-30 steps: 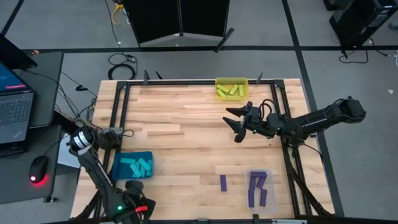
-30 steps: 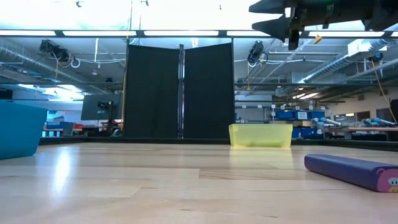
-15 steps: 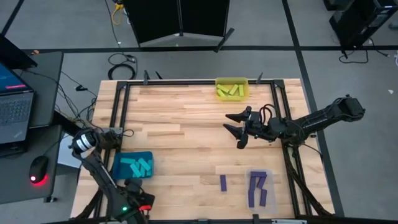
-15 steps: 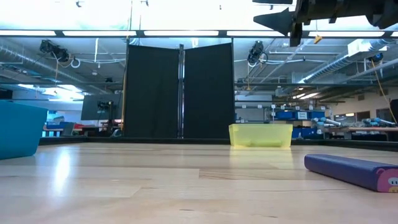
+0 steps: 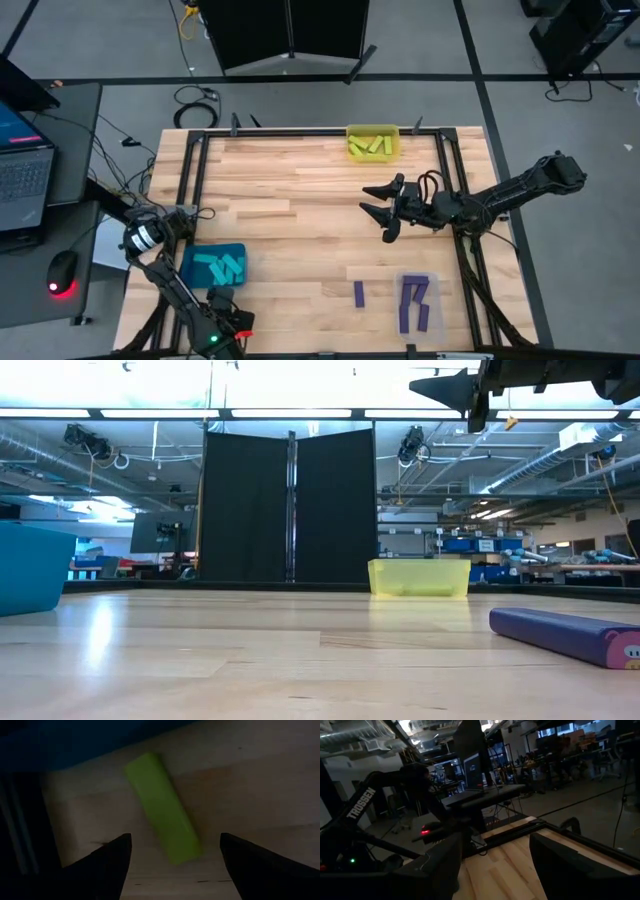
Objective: Sort blocks
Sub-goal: Put the green block into the yellow bin
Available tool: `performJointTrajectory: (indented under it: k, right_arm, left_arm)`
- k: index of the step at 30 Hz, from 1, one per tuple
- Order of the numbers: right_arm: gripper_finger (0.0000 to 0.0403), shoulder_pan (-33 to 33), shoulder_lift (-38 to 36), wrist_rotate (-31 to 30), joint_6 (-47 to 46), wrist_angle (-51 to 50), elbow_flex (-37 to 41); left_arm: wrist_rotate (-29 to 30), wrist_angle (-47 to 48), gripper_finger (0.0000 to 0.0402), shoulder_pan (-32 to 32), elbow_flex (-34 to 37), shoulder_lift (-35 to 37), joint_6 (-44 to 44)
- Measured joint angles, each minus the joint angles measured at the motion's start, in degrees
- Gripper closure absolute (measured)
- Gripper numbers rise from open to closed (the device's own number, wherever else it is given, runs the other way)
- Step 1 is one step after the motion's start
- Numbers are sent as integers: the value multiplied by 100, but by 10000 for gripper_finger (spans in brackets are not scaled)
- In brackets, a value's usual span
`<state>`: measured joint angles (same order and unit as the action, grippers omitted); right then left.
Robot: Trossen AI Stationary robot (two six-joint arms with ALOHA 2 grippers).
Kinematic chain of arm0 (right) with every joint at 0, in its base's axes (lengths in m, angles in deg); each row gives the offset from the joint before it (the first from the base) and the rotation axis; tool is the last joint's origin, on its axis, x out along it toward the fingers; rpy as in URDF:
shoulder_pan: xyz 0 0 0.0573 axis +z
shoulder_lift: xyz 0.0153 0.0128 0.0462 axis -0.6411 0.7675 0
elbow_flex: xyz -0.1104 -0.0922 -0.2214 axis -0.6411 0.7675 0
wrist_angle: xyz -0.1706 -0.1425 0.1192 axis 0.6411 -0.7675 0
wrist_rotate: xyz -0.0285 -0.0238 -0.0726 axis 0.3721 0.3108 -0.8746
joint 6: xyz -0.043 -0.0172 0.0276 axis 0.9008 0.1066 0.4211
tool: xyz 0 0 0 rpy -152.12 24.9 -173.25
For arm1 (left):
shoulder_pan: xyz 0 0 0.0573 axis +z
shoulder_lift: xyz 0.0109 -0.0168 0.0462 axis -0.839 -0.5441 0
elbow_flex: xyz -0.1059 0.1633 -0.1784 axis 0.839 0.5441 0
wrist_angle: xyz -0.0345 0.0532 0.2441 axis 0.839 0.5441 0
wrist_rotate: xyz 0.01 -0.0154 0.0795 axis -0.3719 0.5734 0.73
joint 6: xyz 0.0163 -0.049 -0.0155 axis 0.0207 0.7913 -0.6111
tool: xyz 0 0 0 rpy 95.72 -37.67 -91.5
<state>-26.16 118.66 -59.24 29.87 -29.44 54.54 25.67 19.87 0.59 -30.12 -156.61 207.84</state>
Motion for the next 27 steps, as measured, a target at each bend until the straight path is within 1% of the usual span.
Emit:
performJointTrajectory:
  k: [7,14,19,27]
  right_arm:
    - [160,15,0,-2,-4,-2,0]
    - [160,85,0,-2,-2,-2,-2]
    - [160,85,0,-2,-2,0,-2]
    - [160,85,0,-2,-2,11,-8]
  left_arm:
    - [112,6,89,11,4,-1,-38]
    - [139,-528,95,9,446,58,-33]
    - [194,-619,120,9,521,48,-33]
    - [258,-664,172,-19,527,34,-66]
